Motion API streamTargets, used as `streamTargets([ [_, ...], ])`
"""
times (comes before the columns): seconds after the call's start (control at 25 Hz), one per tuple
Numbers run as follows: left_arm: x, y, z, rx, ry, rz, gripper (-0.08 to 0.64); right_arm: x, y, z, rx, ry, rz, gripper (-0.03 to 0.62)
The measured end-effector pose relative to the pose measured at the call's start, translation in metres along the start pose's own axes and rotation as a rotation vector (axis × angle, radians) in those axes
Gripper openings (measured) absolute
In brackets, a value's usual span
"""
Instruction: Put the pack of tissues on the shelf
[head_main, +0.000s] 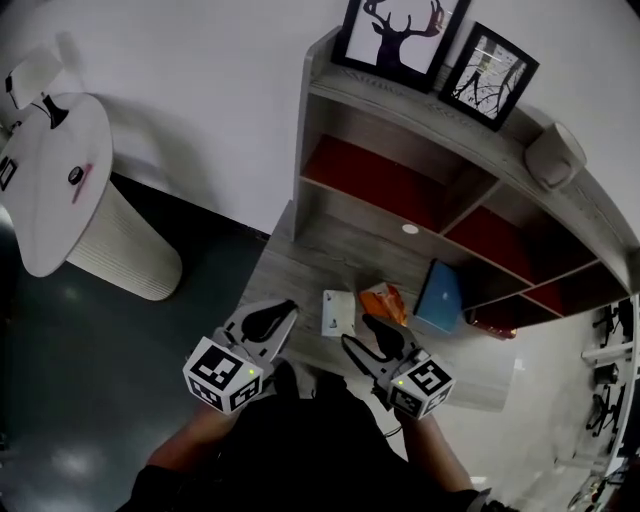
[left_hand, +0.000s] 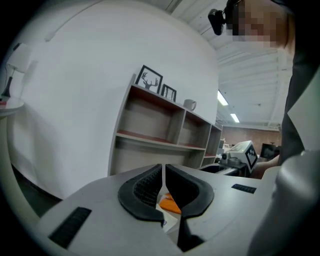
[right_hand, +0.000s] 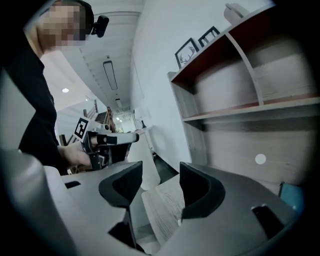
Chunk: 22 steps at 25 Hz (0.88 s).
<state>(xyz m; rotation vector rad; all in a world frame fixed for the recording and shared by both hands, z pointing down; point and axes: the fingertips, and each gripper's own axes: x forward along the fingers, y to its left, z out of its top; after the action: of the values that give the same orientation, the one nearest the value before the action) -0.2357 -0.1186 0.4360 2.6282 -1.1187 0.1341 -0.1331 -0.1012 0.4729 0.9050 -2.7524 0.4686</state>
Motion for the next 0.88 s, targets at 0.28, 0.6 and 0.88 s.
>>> streamTargets([
  [0.28,0.035,-0.001,-0.033,-0.021,0.064,-0.008,0.032,0.015,-0.030,-0.056,0.041,0.095,-0.010,0.210],
  [0.6,0.063,0.004,-0.069,-0.065,0.134,-0.005,0.032,0.033,-0.062,-0.118,0.051,0.189,-0.048,0.218],
  [0.88,0.071,0.004,-0.083,-0.057,0.179,-0.021,0.031,0.054,-0.077,-0.179,0.035,0.328,-0.043,0.219],
])
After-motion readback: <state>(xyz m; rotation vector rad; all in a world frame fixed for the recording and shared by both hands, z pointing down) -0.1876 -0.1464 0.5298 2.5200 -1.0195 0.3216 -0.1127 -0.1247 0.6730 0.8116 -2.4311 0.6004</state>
